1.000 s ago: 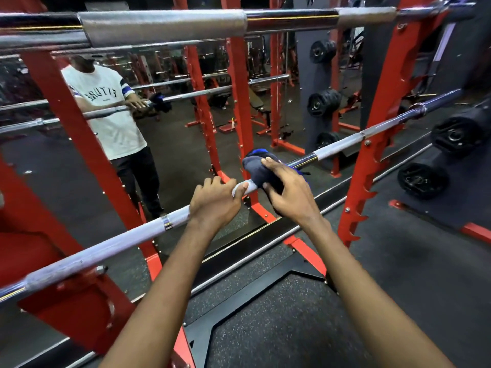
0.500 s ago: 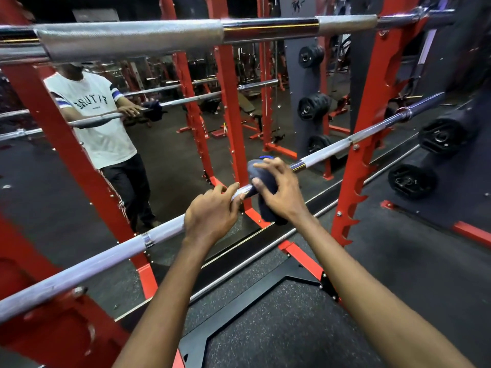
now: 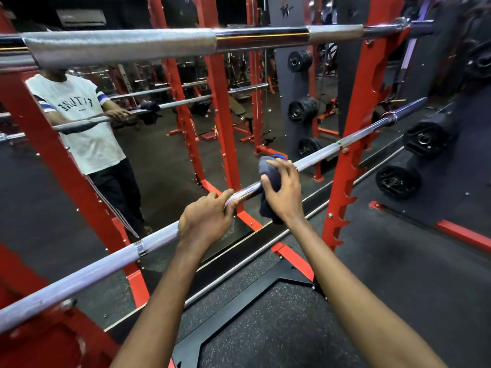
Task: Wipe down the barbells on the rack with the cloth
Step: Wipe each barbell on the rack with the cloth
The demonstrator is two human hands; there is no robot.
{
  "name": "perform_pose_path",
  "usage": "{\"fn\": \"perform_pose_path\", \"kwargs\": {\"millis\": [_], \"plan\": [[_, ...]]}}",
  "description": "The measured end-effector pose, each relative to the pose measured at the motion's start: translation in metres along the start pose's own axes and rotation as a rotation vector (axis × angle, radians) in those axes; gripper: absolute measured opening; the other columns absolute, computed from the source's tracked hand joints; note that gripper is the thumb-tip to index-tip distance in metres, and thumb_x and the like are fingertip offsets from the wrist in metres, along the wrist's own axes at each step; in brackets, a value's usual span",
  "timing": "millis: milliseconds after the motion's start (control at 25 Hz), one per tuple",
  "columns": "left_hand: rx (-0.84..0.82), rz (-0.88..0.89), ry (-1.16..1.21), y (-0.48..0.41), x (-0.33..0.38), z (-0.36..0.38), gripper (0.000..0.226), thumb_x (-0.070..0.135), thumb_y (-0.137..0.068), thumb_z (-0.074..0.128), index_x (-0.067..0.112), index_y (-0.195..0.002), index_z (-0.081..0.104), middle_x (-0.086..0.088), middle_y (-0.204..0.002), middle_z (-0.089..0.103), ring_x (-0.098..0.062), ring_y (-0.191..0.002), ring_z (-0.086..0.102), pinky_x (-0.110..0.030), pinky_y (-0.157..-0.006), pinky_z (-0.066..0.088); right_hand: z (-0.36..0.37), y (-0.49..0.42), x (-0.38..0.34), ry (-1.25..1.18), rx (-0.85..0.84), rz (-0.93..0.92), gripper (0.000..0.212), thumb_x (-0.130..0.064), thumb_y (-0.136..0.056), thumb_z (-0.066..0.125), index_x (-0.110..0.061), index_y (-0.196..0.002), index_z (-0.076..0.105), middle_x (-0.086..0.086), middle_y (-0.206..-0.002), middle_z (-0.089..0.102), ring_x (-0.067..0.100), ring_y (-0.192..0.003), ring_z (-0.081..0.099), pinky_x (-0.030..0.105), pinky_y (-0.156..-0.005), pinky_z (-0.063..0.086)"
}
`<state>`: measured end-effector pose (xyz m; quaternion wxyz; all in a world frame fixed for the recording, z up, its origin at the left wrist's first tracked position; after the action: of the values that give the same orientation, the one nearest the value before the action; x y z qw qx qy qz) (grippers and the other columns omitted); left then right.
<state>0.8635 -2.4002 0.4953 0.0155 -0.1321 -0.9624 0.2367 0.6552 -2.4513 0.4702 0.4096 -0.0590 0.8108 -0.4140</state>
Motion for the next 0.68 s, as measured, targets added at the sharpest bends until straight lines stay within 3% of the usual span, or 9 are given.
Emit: {"fn": "perform_pose_path", "kwargs": {"millis": [120,200,400,560,680], "plan": [[-0.022,-0.023,0.024,-0.001,-0.001,0.002,0.042,0.055,-0.103,0.028,0.040,-0.136,0.049,0.001,-0.105,0.066,-0.027,-0.094,0.067,-0.037,-0.067,0.048,0.012,0.021,-0.019,0.010,-0.097,-0.114,0.044,-0.043,-0.097,0.062,-0.023,-0.136,0.061,-0.002,-0.144,0.053,0.023,-0.146,0.043,0.035,-0.119,0.031],[-0.048,-0.046,0.042,-0.004,0.001,0.006,0.039,0.052,-0.104,0.030,0.037,-0.132,0.051,0.000,-0.106,0.065,-0.028,-0.098,0.066,-0.038,-0.071,0.049,0.004,0.013,-0.010,0.027,-0.063,-0.133,0.043,-0.040,-0.097,0.063,-0.022,-0.136,0.061,-0.001,-0.142,0.055,0.023,-0.142,0.047,0.037,-0.120,0.035],[-0.070,-0.064,0.077,-0.015,0.010,0.010,0.035,0.045,-0.103,0.031,0.032,-0.126,0.054,-0.003,-0.105,0.065,-0.032,-0.097,0.068,-0.039,-0.076,0.050,-0.012,-0.003,0.028,0.041,0.204,0.226,0.046,-0.030,-0.099,0.058,-0.013,-0.142,0.054,0.009,-0.146,0.052,0.029,-0.139,0.048,0.044,-0.117,0.038],[-0.061,-0.016,0.074,-0.017,0.018,0.010,0.040,0.053,-0.104,0.029,0.033,-0.131,0.051,-0.002,-0.112,0.062,-0.030,-0.102,0.065,-0.040,-0.075,0.050,0.004,0.023,0.025,-0.185,0.307,0.377,0.051,-0.023,-0.104,0.057,-0.009,-0.151,0.043,0.012,-0.156,0.040,0.022,-0.145,0.039,0.026,-0.120,0.028],[-0.073,0.018,0.075,-0.024,0.026,0.015,0.045,0.054,-0.104,0.027,0.035,-0.140,0.046,-0.002,-0.126,0.058,-0.028,-0.110,0.061,-0.040,-0.078,0.050,0.011,0.040,0.030,-0.453,0.467,0.497,0.054,-0.022,-0.100,0.056,-0.007,-0.149,0.042,0.011,-0.153,0.044,0.019,-0.140,0.044,0.026,-0.118,0.031]]}}
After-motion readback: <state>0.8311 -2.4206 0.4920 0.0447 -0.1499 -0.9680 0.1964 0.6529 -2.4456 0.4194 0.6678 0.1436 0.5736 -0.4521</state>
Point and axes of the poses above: each hand's wrist, its own y-axis away from the middle knuckle, its own z-axis out of the palm, x = y × z, the point moved 7 cm from there along -y, towards the middle knuckle
